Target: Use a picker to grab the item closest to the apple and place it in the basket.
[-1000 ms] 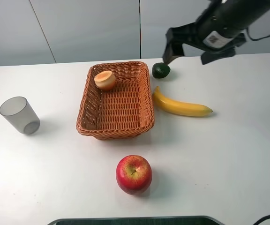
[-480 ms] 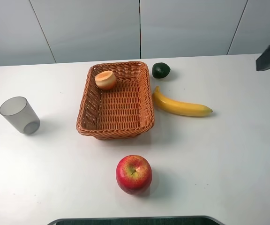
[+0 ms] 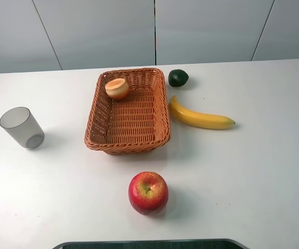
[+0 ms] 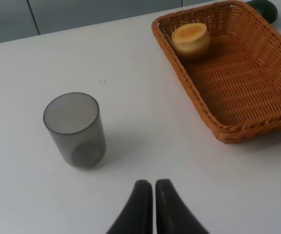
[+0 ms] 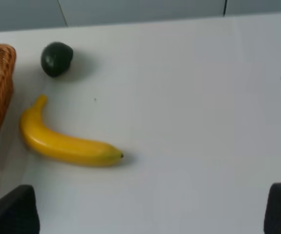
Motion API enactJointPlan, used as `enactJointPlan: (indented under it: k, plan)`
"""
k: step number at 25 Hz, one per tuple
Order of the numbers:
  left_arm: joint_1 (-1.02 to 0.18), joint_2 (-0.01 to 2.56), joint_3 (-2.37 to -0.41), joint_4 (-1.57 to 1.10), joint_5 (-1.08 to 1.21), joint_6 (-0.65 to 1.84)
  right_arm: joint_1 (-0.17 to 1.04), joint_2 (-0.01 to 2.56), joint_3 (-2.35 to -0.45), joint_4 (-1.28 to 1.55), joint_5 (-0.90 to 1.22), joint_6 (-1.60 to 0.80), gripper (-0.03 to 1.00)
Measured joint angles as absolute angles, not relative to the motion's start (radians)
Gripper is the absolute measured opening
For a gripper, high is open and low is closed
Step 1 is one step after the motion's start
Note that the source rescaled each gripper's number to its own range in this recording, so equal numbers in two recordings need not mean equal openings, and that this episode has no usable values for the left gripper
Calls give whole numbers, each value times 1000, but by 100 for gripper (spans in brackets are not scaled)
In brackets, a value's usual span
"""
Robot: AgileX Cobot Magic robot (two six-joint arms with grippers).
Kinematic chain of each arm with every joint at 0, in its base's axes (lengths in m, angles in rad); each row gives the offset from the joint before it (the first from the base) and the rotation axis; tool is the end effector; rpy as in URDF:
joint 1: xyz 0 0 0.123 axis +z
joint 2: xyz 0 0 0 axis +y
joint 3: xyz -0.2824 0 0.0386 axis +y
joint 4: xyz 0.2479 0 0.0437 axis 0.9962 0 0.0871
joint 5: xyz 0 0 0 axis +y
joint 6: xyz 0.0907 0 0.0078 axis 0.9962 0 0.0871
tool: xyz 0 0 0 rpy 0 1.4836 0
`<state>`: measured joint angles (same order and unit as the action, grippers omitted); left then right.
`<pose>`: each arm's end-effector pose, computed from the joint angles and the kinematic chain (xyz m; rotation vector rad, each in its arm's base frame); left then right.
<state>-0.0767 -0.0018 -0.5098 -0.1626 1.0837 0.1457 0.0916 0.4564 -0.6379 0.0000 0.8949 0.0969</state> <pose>-0.0088 -0.0124 0.2789 0.2381 2.0344 -0.1519 0.0728 0.0067 0.3164 0.0058 2.1990 0.1057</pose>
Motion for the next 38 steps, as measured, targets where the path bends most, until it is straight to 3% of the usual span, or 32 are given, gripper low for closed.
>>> enactJointPlan:
  k: [14, 38]
  plan:
    - [-77, -2, -510, -163, 1084, 146, 92, 12, -534, -8, 1050, 27, 100]
    - [-77, -2, -510, -163, 1084, 146, 92, -1, -513, -8, 1090, 6, 100]
